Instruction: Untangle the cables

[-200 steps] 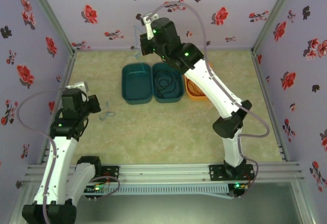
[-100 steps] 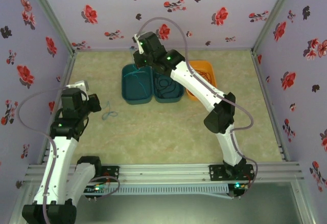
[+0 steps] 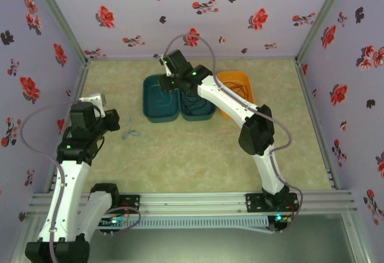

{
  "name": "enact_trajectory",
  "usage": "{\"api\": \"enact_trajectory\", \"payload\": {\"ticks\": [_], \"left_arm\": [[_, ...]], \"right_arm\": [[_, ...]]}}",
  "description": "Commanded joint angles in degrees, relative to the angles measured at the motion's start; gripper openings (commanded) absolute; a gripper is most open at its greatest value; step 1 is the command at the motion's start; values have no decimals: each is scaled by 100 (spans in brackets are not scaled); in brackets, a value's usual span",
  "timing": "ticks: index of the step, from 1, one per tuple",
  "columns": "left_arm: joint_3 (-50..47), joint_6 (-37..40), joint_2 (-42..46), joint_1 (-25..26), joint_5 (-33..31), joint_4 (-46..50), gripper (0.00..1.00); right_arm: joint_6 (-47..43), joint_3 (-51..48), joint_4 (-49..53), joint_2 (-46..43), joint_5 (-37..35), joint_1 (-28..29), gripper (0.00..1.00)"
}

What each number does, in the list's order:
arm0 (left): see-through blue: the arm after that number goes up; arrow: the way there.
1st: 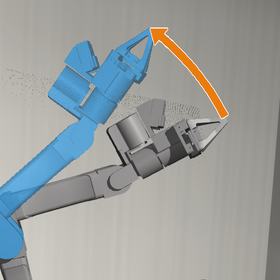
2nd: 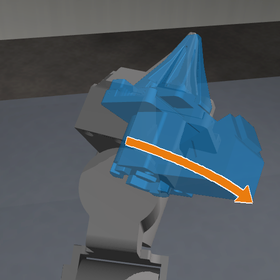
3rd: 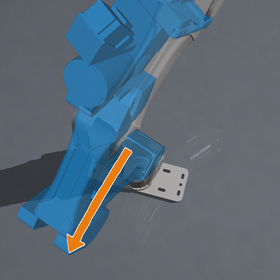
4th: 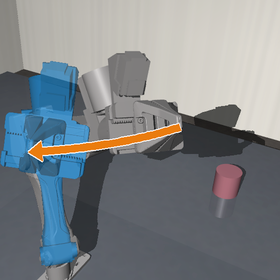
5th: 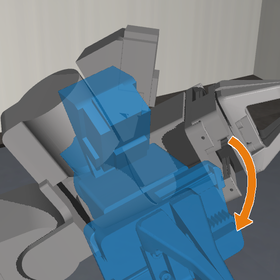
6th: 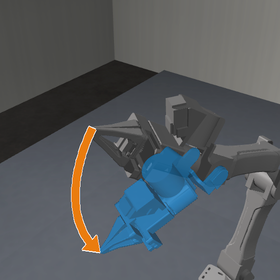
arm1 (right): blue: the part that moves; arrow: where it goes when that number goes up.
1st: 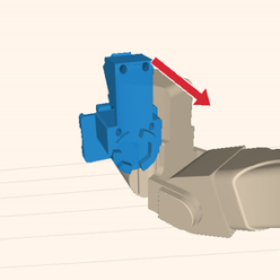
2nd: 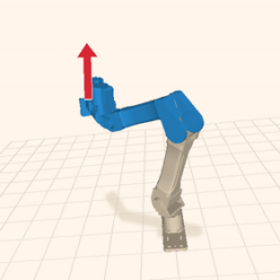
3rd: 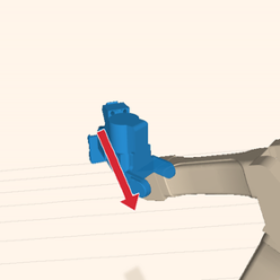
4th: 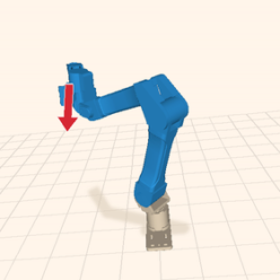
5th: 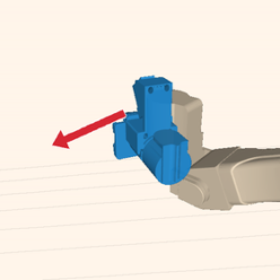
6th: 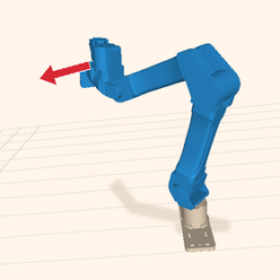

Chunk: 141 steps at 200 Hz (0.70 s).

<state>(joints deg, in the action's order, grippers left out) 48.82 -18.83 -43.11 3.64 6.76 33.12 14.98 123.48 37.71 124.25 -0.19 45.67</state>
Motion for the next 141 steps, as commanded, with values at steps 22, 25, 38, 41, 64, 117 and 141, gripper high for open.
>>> {"api": "enact_trajectory", "payload": {"ticks": [22, 25, 38, 41, 64, 117, 141], "left_arm": [[567, 90, 159, 40, 454, 263, 0], [588, 86, 162, 40, 464, 279, 0], [701, 67, 149, 49, 488, 344, 0], [726, 64, 153, 55, 492, 347, 0], [837, 21, 145, 95, 548, 381, 0], [941, -163, 68, 356, 721, 249, 0], [1002, -224, 2, 466, 720, 204, 0]], "right_arm": [[-101, -708, -349, -438, 297, -15, 46], [-101, -815, -422, -512, 319, -18, 47], [-97, -1316, -805, -834, 382, -19, 47], [-93, -1427, -884, -907, 400, -23, 47], [32, -2381, -1575, -1489, 612, -9, 48], [-11, -4512, -3100, -2639, 1584, 166, 48], [-373, -5022, -3510, -2778, 1786, 492, 50]]}}
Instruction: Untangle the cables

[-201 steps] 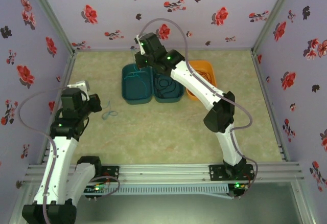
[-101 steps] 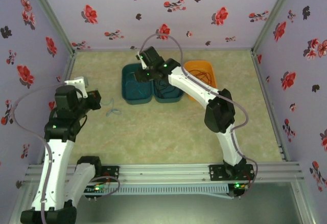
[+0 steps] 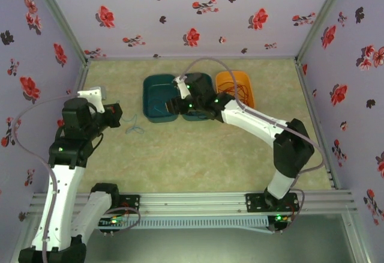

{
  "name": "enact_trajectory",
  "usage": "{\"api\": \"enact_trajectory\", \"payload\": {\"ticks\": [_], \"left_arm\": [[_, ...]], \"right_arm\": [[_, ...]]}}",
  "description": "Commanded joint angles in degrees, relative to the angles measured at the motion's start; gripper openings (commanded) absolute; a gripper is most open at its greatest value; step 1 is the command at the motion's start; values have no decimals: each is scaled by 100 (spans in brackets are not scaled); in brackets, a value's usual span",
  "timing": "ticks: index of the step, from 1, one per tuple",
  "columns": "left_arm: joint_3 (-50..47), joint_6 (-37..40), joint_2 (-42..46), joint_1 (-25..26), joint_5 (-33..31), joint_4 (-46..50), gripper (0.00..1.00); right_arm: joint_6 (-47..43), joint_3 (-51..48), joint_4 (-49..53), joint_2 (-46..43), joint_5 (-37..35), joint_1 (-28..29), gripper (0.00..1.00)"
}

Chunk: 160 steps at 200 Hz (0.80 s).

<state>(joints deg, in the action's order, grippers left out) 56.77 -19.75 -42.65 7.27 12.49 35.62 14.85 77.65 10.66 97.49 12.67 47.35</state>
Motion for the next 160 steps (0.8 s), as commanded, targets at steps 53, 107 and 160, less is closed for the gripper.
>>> {"api": "enact_trajectory", "payload": {"ticks": [53, 107, 160], "left_arm": [[263, -214, -94, 297, 148, -71, 0], [333, -220, -52, 374, 152, 12, 0], [299, -231, -68, 407, 157, -14, 0]], "right_arm": [[-1184, -515, -1016, 283, 152, 887, 52], [-1454, -257, -1156, 908, 476, 946, 51], [-1485, -145, -1351, 1219, 491, 1021, 49]]}}
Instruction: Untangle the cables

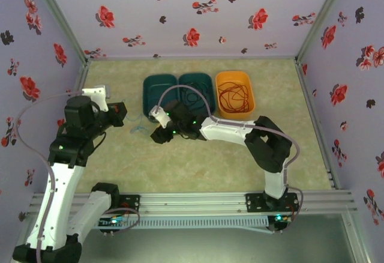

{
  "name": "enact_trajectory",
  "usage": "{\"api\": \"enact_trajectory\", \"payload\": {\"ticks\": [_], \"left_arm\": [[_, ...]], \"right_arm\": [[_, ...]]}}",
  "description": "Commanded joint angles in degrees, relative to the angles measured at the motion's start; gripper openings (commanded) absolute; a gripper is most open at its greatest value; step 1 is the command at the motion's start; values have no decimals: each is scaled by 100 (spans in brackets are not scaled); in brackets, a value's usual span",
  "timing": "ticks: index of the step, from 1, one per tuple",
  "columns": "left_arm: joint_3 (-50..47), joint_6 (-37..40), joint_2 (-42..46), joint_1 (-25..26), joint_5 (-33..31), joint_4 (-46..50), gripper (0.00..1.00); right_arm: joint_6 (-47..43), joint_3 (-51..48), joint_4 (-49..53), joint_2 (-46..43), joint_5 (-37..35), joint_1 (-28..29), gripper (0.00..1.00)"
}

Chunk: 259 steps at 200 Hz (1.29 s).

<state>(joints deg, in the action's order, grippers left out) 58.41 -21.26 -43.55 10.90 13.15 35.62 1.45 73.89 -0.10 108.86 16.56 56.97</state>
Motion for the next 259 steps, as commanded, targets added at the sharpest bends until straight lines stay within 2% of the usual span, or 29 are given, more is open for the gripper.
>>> {"api": "enact_trajectory", "payload": {"ticks": [1, 34, 77, 97, 120, 138, 187, 207, 235, 259], "left_arm": [[135, -80, 22, 40, 92, -17, 0], [135, -79, 44, 52, 85, 1, 0], [127, -105, 56, 60, 92, 11, 0], [127, -115, 58, 61, 91, 0, 0], [135, -116, 53, 69, 92, -7, 0], [152, -116, 72, 69, 92, -11, 0], [194, -90, 120, 64, 76, 33, 0], [336, 4, 199, 69, -163, 154, 0], [752, 169, 279, 69, -559, 376, 0], [1103, 219, 301, 59, -604, 464, 0]], "right_arm": [[-145, 231, -278, 87, 102, 55, 49], [-136, 323, -349, 195, 157, 68, 48], [-80, 455, -421, 333, 277, 93, 41], [-59, 517, -442, 400, 297, 96, 31], [-8, 541, -490, 454, 268, 94, 8], [39, 501, -566, 462, 172, 94, 0], [224, 368, -669, 373, -110, 91, 0], [435, 235, -601, 300, -321, 14, 0], [1082, -71, -533, 152, -643, -221, 0], [1684, -351, -543, -13, -747, -497, 0]]}}
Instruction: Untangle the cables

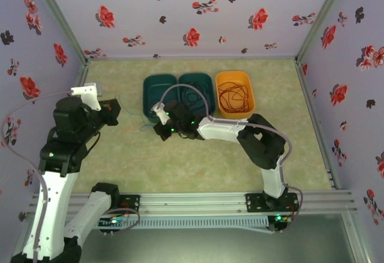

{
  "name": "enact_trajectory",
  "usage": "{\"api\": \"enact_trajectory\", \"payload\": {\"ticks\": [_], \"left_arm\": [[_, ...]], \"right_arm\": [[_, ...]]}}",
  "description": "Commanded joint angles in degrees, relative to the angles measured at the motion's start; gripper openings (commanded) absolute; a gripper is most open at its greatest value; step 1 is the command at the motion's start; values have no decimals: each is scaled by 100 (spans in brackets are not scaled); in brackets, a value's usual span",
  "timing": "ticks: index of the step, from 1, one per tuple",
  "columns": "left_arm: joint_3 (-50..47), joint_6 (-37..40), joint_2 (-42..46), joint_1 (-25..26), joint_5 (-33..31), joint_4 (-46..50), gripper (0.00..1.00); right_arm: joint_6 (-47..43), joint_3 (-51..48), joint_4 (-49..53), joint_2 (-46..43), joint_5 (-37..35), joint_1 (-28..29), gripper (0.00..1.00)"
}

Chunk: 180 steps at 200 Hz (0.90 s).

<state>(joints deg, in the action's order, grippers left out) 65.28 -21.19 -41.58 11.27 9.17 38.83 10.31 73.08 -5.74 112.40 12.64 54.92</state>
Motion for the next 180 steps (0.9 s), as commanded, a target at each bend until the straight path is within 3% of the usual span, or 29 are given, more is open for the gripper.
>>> {"api": "enact_trajectory", "payload": {"ticks": [1, 86, 126, 147, 180], "left_arm": [[429, 217, 105, 23, -210, 142, 0], [1484, 378, -36, 27, -287, -134, 0], [1859, 370, -396, 27, -111, -472, 0], [1962, 305, -687, 29, 60, -680, 0], [2026, 256, -1151, 22, 142, -1117, 0]], "right_arm": [[816, -287, 21, -372, -362, -299, 0], [1364, -920, 64, -816, -364, -526, 8], [1654, -1266, -6, -1104, -4, -582, 41], [1625, -1372, 194, -1657, 112, -571, 49], [1319, -1485, 958, -2546, -556, -578, 54]]}}
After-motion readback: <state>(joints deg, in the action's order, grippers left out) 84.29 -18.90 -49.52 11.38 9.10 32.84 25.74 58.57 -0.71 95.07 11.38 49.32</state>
